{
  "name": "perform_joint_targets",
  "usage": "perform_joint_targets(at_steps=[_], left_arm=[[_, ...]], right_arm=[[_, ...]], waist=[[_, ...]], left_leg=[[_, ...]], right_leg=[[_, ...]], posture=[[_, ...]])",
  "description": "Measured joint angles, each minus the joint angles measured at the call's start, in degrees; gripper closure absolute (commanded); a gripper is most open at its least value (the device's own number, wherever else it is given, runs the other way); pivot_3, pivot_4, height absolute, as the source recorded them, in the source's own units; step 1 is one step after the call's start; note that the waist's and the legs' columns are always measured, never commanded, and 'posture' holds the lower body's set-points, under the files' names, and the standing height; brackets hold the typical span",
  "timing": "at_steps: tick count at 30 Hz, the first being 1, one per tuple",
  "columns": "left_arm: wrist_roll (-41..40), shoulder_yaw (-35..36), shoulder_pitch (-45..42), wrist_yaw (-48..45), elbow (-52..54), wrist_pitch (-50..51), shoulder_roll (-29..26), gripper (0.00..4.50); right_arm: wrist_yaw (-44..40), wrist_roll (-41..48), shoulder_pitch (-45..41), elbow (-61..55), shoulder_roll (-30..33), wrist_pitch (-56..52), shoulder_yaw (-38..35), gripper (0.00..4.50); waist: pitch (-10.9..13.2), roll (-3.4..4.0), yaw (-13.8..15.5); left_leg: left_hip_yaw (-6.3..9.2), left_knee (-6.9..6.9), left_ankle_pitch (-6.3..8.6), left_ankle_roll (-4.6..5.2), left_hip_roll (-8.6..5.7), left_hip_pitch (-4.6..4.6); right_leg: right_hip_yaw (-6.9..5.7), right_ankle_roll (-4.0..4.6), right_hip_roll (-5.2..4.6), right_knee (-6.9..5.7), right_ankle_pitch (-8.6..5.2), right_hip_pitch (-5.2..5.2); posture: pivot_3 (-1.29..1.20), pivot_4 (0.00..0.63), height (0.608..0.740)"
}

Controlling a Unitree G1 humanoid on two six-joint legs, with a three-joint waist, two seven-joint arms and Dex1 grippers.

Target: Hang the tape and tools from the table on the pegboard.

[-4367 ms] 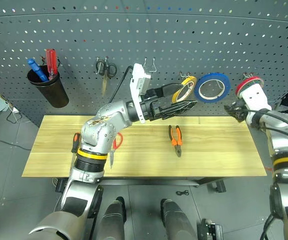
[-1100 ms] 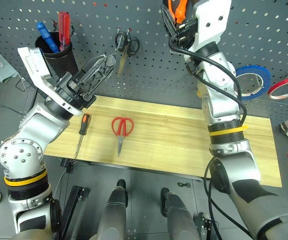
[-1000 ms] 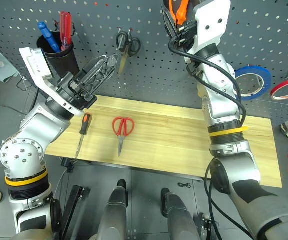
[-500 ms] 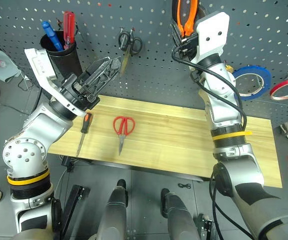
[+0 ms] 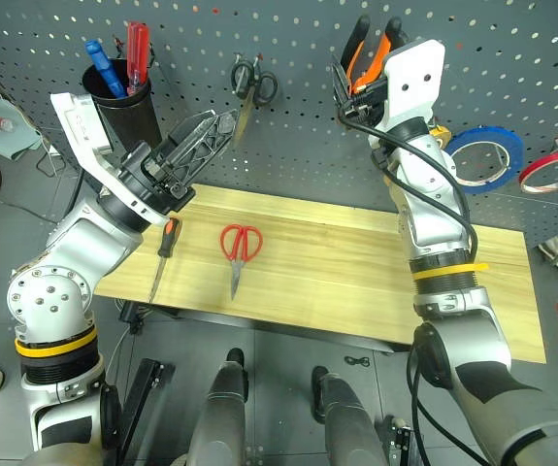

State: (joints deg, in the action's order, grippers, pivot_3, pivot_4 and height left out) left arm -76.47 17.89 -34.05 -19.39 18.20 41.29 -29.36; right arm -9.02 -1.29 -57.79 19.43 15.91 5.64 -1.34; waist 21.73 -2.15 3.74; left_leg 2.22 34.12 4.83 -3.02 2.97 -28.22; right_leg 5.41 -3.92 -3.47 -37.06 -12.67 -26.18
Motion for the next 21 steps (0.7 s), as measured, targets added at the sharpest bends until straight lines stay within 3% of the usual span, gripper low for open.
perform_joint_targets(at_steps=[6, 13, 17, 21], left_arm=[[1.5, -0.3, 2.0, -0.7, -0.1, 0.5, -1.3, 0.0], [10.8, -3.9, 8.5, -1.2, 0.1, 0.9, -3.1, 0.0], [23.0, -9.9, 14.2, 3.0, 1.1, 1.0, -4.5, 0.0], [34.5, -14.9, 17.2, 13.3, 1.1, 2.1, -1.0, 0.0]], right_arm=[[-6.0, 4.1, 9.0, -12.4, 3.6, -11.4, -0.4, 0.04], [-14.9, 13.3, 18.5, -30.9, 9.6, -27.7, -1.4, 0.04], [-22.1, 21.2, 23.7, -39.2, 13.8, -36.5, -1.4, 0.04], [-31.6, 30.7, 28.2, -42.8, 18.5, -45.9, 0.6, 0.04]], waist=[[0.0, 0.0, 0.0], [0.0, 0.0, -1.0], [0.0, 0.0, -1.6], [0.0, -0.01, -1.6]], left_leg=[[0.0, -0.24, 0.0, 0.01, 0.0, -0.01], [0.0, -0.23, 0.0, 0.0, 0.01, 0.02], [-0.01, -0.22, 0.0, 0.01, 0.02, 0.04], [-0.01, -0.16, 0.0, 0.02, 0.02, 0.02]], right_leg=[[-0.03, 0.01, -0.02, 0.08, -0.01, -0.03], [-0.01, 0.03, -0.01, 0.05, -0.02, -0.05], [0.02, 0.03, -0.01, 0.05, -0.04, -0.03], [0.03, 0.02, -0.01, 0.05, -0.04, -0.02]], posture=[[0.16, 0.367, 0.74], [0.13, 0.377, 0.74], [0.11, 0.392, 0.74], [0.09, 0.397, 0.74]])
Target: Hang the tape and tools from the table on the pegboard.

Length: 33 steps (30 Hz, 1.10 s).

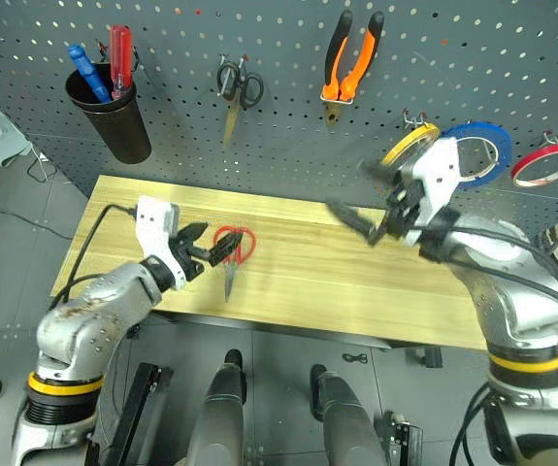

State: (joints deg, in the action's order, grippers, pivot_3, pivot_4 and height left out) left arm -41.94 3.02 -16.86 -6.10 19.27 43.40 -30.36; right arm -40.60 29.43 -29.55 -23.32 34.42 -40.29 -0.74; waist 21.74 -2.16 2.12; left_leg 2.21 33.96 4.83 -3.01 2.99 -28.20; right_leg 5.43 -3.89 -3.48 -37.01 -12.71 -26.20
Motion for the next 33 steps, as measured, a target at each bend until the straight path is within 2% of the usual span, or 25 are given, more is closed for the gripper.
perform_joint_targets(at_steps=[3, 7, 18, 21, 28, 29, 33], left_arm=[[7.7, -4.7, 1.4, 7.0, -0.1, 1.7, 4.7, 0.0], [14.3, -8.1, 1.4, 11.8, -2.3, 4.5, 9.1, 0.0], [26.6, -10.1, -5.3, 12.5, -18.4, 4.3, 16.6, 0.0], [29.2, -10.6, -6.3, 12.4, -20.1, 3.9, 18.4, 0.87], [32.5, -9.5, -6.4, 11.7, -20.2, 4.5, 20.1, 4.2], [32.8, -9.0, -6.4, 11.7, -20.2, 4.7, 20.3, 4.4], [33.5, -7.3, -6.5, 11.4, -20.2, 5.3, 20.6, 4.39]], right_arm=[[-5.0, 4.5, 1.1, -0.1, 1.7, -3.0, 0.4, 0.04], [-9.6, 5.4, 0.9, -0.1, 4.3, -3.0, 2.0, 0.04], [-13.1, 4.7, -1.2, 1.6, 4.6, -1.2, 3.1, 0.04], [-13.1, 4.5, -1.2, 1.7, 4.6, -1.1, 3.4, 0.0], [-11.5, 4.3, -1.2, 2.1, 3.8, -1.1, 3.4, 0.0], [-11.4, 4.4, -1.2, 2.1, 3.8, -1.1, 3.4, 0.0], [-10.7, 3.5, -1.1, 2.2, 3.8, -1.0, 3.4, 0.0]], waist=[[0.0, -0.01, 0.0], [0.0, -0.01, -0.2], [0.0, -0.02, -1.5], [0.0, -0.02, -1.6], [0.0, -0.02, -2.4], [0.0, -0.02, -2.5], [0.0, -0.02, -2.9]], left_leg=[[0.0, 0.07, 0.0, 0.0, -0.01, -0.02], [0.0, 0.1, -0.01, 0.01, 0.0, 0.0], [0.01, 0.18, -0.01, 0.03, -0.04, -0.03], [0.0, 0.18, -0.01, 0.03, -0.04, -0.01], [0.01, 0.2, -0.02, 0.03, -0.04, 0.01], [0.01, 0.21, -0.02, 0.03, -0.04, 0.01], [0.01, 0.23, -0.02, 0.03, -0.04, 0.01]], right_leg=[[0.01, -0.01, 0.0, 0.0, 0.0, 0.0], [0.0, -0.42, 0.02, -0.02, -0.25, 0.0], [0.01, -0.47, 0.0, -0.04, -0.26, 0.03], [0.02, -0.47, 0.0, -0.07, -0.26, 0.03], [0.02, -0.49, 0.0, -0.11, -0.26, 0.03], [0.03, -0.49, 0.0, -0.11, -0.26, 0.04], [0.02, -0.5, 0.0, -0.11, -0.26, 0.05]], posture=[[0.07, 0.403, 0.74], [0.05, 0.398, 0.74], [0.0, 0.411, 0.74], [-0.01, 0.415, 0.74], [-0.01, 0.41, 0.74], [-0.01, 0.41, 0.74], [-0.01, 0.411, 0.74]])
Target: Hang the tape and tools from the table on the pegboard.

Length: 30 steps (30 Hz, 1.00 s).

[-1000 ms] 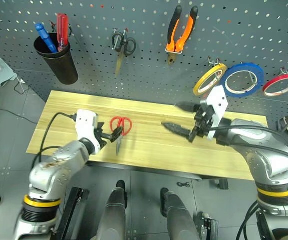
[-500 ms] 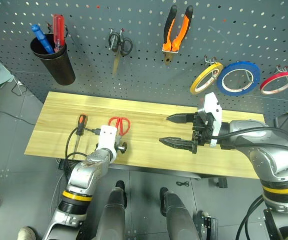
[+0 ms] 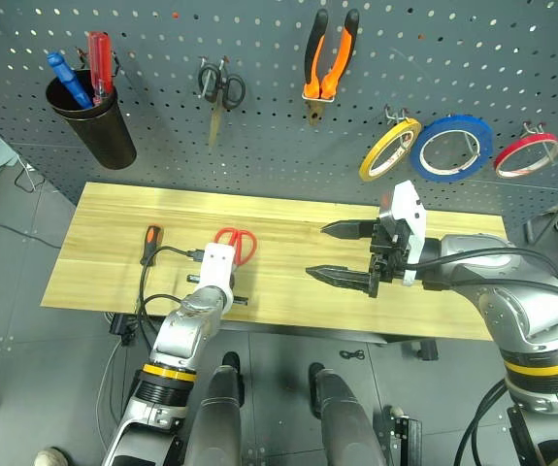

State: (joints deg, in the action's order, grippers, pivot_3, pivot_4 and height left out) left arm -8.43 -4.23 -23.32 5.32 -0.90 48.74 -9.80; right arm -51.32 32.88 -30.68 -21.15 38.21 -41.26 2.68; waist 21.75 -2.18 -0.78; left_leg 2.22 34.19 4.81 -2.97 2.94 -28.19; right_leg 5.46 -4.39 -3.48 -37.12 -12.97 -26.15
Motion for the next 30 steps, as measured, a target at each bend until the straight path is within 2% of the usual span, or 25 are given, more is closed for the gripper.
perform_joint_targets(at_steps=[5, 10, 13, 15, 19, 23, 30], left_arm=[[0.9, -0.1, 0.5, -3.0, 1.1, -0.1, -1.9, 4.39], [2.2, -2.1, 5.1, -9.6, 13.2, -3.4, -9.4, 4.39], [2.5, -1.7, 9.9, -13.1, 22.9, -7.2, -13.2, 4.39], [2.6, -0.8, 16.3, -15.4, 29.7, -11.8, -15.3, 4.39], [2.4, 2.9, 26.6, -19.2, 36.7, -22.8, -16.5, 4.39], [2.9, 5.9, 25.1, -20.3, 37.5, -30.4, -16.6, 4.39], [3.9, 8.8, 14.4, -20.4, 31.7, -36.5, -15.9, 4.39]], right_arm=[[0.9, -0.7, 1.0, 0.4, 0.0, 1.2, -0.1, 0.0], [2.7, -0.7, 4.4, -0.9, 0.6, 1.3, -2.8, 0.0], [3.9, -0.6, 6.4, -3.9, 0.7, 2.3, -5.3, 0.0], [4.7, -0.5, 7.7, -6.4, 0.8, 3.1, -6.9, 0.0], [6.4, 1.3, 7.2, -8.4, 0.5, 4.1, -10.8, 0.0], [6.5, 3.0, 3.1, -8.4, 0.1, 4.9, -11.2, 0.0], [7.5, 4.5, -5.4, -4.2, -1.7, 4.8, -10.3, 0.0]], waist=[[0.0, 0.0, -0.2], [0.0, 0.0, 0.0], [0.0, 0.01, 0.0], [0.0, 0.01, -0.3], [0.0, 0.01, -0.2], [0.0, 0.01, 0.1], [0.0, -0.02, 0.1]], left_leg=[[0.0, 0.0, 0.0, 0.0, 0.0, -0.02], [0.0, -0.05, 0.0, 0.0, 0.0, -0.03], [-0.01, -0.05, 0.01, -0.01, 0.0, -0.02], [-0.05, -0.1, 0.01, -0.01, 0.02, 0.01], [-0.08, -0.2, 0.02, -0.02, 0.05, 0.01], [-0.14, -0.21, 0.11, -0.17, 0.03, -0.06], [-0.18, -0.17, -0.18, 0.26, 0.02, -0.09]], right_leg=[[0.0, 0.0, 0.01, 0.0, 0.0, -0.01], [0.01, 0.2, -0.01, 0.03, 0.11, -0.03], [0.03, 0.19, -0.02, 0.04, 0.11, -0.02], [0.07, 0.19, -0.02, 0.1, 0.1, -0.02], [0.05, 0.16, -0.02, 0.09, 0.04, -0.1], [0.07, 0.56, -0.03, 0.34, 0.04, -0.03], [0.08, 0.03, -0.02, 0.37, 0.45, 0.0]], posture=[[0.0, 0.402, 0.74], [0.01, 0.389, 0.74], [0.01, 0.38, 0.74], [0.01, 0.375, 0.74], [0.01, 0.374, 0.74], [0.02, 0.36, 0.74], [0.05, 0.343, 0.74]])
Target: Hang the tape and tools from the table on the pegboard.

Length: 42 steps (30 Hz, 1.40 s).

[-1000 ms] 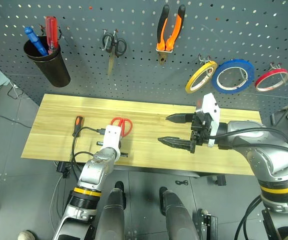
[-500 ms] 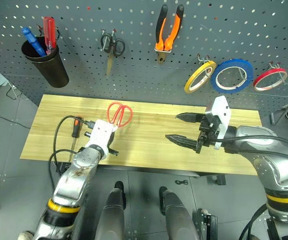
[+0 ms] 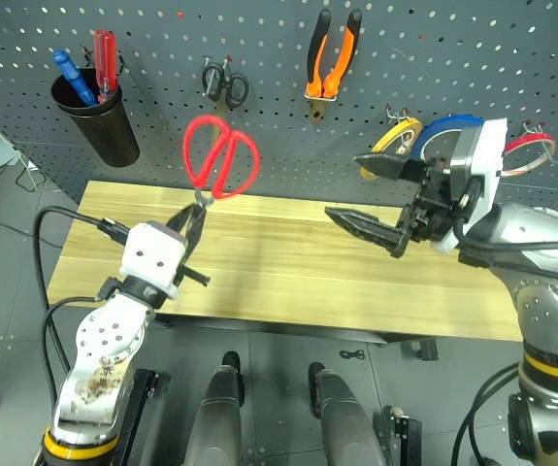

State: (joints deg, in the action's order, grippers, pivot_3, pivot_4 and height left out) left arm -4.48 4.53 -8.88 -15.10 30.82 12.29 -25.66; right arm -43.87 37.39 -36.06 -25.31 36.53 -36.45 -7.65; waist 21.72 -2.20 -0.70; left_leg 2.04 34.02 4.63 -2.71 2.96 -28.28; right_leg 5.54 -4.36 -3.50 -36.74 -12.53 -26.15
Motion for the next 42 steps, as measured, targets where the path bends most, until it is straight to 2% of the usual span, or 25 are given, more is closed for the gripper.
perform_joint_targets(at_steps=[5, 10, 17, 28, 37, 42], left_arm=[[-0.3, 2.1, -7.1, -5.0, -10.9, -7.8, -3.7, 4.39], [-0.1, 2.5, -12.0, -6.4, -20.0, -12.7, -3.1, 4.39], [0.5, 0.9, -15.3, -7.1, -24.8, -17.1, -2.2, 4.39], [3.7, -0.8, -19.6, -6.4, -33.0, -17.2, -1.4, 4.39], [4.5, -0.9, -19.2, -6.3, -34.3, -17.4, -0.9, 0.03], [4.3, -0.7, -12.2, -6.2, -28.9, -13.7, -0.7, 0.03]], right_arm=[[-1.7, -0.1, -1.8, 4.4, -0.4, 0.8, 1.1, 0.0], [-2.3, -0.1, -3.6, 5.7, -1.9, 1.8, 2.0, 0.0], [-2.4, 0.1, -5.5, 5.8, -2.5, 2.0, 2.2, 0.0], [-0.4, 0.9, -8.2, 5.8, -4.4, 3.2, 2.1, 0.0], [0.5, -0.8, -5.7, 5.8, -4.2, 4.6, 2.1, 0.0], [0.7, -1.1, -3.0, 4.4, -4.0, 4.8, 2.2, 0.0]], waist=[[0.0, 0.0, 0.0], [0.0, 0.0, 0.0], [0.0, -0.01, 0.1], [-0.1, -0.04, -0.1], [-0.1, -0.05, 0.0], [-0.1, -0.04, -0.4]], left_leg=[[0.01, -0.03, -0.03, 0.04, -0.01, -0.03], [0.01, -0.03, -0.03, 0.04, -0.01, -0.04], [0.02, -0.01, -0.04, 0.03, -0.01, -0.03], [0.02, 0.07, -0.07, 0.02, -0.01, -0.01], [0.02, 0.15, -0.09, 0.0, -0.02, -0.02], [0.03, 0.16, -0.08, 0.0, 0.0, 0.01]], right_leg=[[-0.01, 0.24, 0.0, -0.02, 0.12, 0.0], [-0.02, 0.25, 0.0, -0.03, 0.13, 0.0], [-0.03, 0.26, 0.0, -0.1, 0.16, -0.01], [-0.05, 0.28, 0.0, -0.28, 0.17, -0.01], [-0.05, 0.28, 0.0, -0.34, 0.19, -0.01], [-0.05, 0.29, 0.01, -0.38, 0.2, -0.01]], posture=[[0.06, 0.329, 0.74], [0.06, 0.324, 0.74], [0.04, 0.317, 0.74], [0.02, 0.309, 0.74], [0.02, 0.31, 0.74], [0.03, 0.317, 0.74]])
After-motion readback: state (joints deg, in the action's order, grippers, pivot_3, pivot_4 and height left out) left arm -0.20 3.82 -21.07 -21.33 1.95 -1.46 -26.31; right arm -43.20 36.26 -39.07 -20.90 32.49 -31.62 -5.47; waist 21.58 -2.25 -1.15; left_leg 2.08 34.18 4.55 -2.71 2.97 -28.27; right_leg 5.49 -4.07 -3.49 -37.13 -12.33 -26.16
